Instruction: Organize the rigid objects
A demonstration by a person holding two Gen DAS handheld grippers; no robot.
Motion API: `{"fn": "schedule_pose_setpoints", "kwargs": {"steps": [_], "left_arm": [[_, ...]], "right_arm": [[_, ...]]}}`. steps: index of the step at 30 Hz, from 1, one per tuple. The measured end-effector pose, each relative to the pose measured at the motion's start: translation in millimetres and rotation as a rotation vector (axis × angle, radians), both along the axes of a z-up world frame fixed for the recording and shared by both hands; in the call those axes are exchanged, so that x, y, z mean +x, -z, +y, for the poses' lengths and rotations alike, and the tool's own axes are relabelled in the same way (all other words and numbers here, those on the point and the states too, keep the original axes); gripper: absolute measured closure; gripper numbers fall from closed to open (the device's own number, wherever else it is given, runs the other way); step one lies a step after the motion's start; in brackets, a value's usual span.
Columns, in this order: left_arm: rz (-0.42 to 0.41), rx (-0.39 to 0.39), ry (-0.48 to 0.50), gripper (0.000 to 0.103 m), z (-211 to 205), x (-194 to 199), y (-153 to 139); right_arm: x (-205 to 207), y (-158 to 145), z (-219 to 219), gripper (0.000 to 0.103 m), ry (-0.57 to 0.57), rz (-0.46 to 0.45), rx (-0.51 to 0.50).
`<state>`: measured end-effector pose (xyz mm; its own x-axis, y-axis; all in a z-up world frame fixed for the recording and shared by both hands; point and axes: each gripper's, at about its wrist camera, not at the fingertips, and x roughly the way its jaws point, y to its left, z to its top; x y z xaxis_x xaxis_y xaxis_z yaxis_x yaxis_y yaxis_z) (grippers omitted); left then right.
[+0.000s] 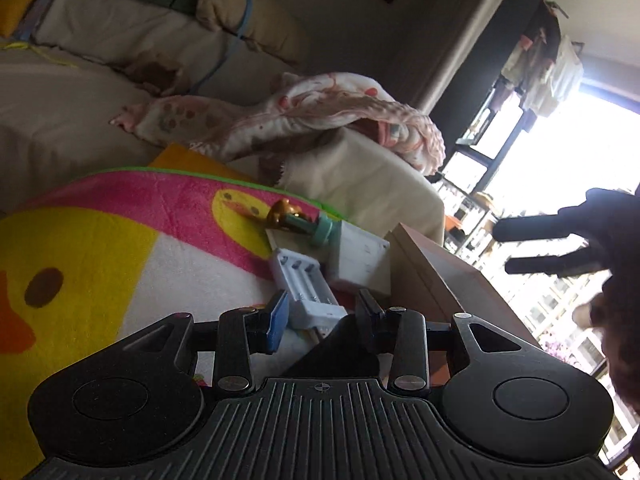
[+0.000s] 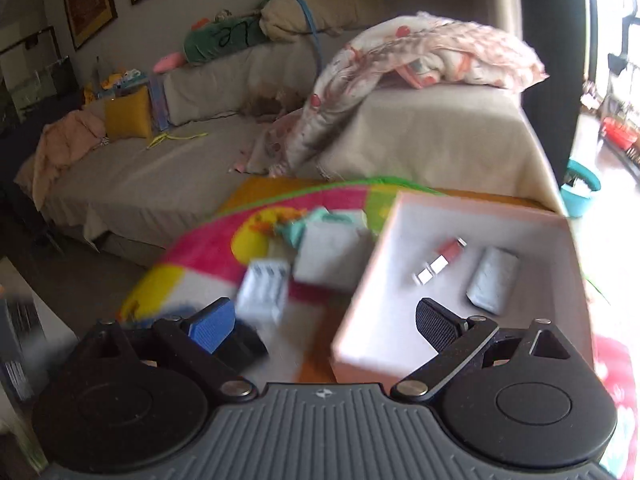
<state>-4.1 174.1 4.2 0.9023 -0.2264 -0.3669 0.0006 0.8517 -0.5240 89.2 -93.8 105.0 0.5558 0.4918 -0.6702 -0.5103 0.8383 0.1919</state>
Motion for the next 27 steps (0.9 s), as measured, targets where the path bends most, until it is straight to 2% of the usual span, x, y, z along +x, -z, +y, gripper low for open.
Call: {"fn": "schedule_pose_setpoints", "kwargs": {"steps": [2, 4, 7, 9, 14, 15, 17, 20, 21, 22, 27], "left_arm": [[0.038, -0.023, -0.008, 0.063, 4.2, 3.5, 3.3], [0.022, -0.033, -0.007, 0.063, 7.0, 1.4, 3.7], [0.025, -0.057, -0.003, 0.063, 10.4, -0.3, 6.2], [0.024, -0.079, -0.005, 0.063, 13.7, -1.3, 7.1], [0.026, -0.137, -0.032, 0.063, 24.9, -2.5, 10.7], [0.027, -0.14, -0.04, 0.063, 26.3, -2.6, 10.7], [0.034, -0.139, -0.053, 0.063, 27.4, -3.1, 11.2], [0.045, -0.132, -0.07, 0.063, 28.6, -3.9, 10.6], [0.049, -0.128, -0.084, 0.063, 29.4, -4.7, 10.6], [0.053, -0.127, -0.096, 0.063, 30.7, -4.8, 10.4], [0.058, -0.14, -0.174, 0.063, 39.5, -9.1, 11.2]], "right_arm": [[40.3, -7.2, 31.2, 0.006, 0.003, 0.044, -0.036], [77.4, -3.6, 65.4, 0.006, 0.01, 0.07, -0.105], [127.2, 16.9, 116.3, 0.006, -0.01, 0.147, -0.15], [156.4, 34.0, 142.1, 0.006, 0.016, 0.181, -0.183], [212.5, 78.4, 158.5, 0.006, 0.104, 0.286, -0.255], [218.8, 84.0, 155.5, 0.01, 0.123, 0.3, -0.26], [219.4, 90.4, 154.4, 0.016, 0.118, 0.287, -0.293], [201.6, 89.2, 154.0, 0.029, 0.047, 0.276, -0.315], [194.3, 88.0, 154.4, 0.038, 0.028, 0.276, -0.332], [184.4, 88.0, 155.5, 0.042, 0.004, 0.27, -0.358], [130.5, 87.9, 154.8, 0.045, -0.099, 0.26, -0.399]]}}
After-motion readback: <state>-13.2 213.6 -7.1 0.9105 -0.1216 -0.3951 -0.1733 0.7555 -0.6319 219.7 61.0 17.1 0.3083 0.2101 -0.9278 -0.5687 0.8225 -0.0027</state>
